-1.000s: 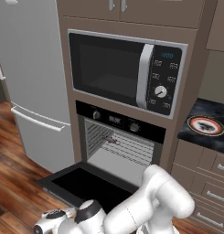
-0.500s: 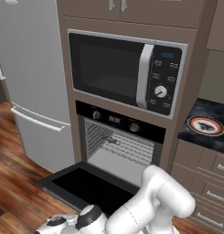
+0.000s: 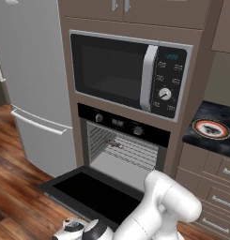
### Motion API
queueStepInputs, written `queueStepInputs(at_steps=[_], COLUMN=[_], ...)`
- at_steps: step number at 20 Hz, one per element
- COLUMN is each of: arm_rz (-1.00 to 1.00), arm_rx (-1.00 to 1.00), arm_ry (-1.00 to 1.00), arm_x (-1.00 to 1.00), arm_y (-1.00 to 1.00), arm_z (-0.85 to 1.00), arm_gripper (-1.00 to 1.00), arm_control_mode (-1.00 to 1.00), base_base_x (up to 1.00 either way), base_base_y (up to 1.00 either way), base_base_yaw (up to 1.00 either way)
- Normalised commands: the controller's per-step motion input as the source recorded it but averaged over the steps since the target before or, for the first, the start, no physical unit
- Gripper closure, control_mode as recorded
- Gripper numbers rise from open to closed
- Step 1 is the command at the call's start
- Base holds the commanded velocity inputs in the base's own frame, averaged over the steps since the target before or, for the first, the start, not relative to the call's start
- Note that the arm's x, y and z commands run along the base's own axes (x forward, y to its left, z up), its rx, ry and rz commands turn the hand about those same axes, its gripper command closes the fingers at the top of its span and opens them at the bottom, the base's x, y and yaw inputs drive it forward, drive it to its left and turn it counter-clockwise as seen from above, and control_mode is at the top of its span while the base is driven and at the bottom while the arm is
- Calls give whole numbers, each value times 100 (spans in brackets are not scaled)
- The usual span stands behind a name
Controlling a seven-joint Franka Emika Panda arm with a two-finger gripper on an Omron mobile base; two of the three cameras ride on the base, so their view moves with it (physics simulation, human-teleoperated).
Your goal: Place the fish on the rack of the oven, and slide the rack back inside. Close the oven door.
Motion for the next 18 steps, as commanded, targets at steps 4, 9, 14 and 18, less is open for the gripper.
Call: queueStepInputs(at_steps=[4, 9, 14, 18], arm_rz=[-27, -34, -39, -32], arm_rx=[-3, -12, -15, -24], arm_ry=[-33, -38, -30, -24], arm_x=[82, 47, -5, 0], arm_y=[-22, -43, -82, -88], arm_z=[-100, -89, 19, 74], arm_gripper=[-100, -100, -100, -100], arm_control_mode=[-100, -100, -100, -100], base_base_x=[0, 0, 0, 0], base_base_y=[0, 0, 0, 0], base_base_yaw=[0, 0, 0, 0])
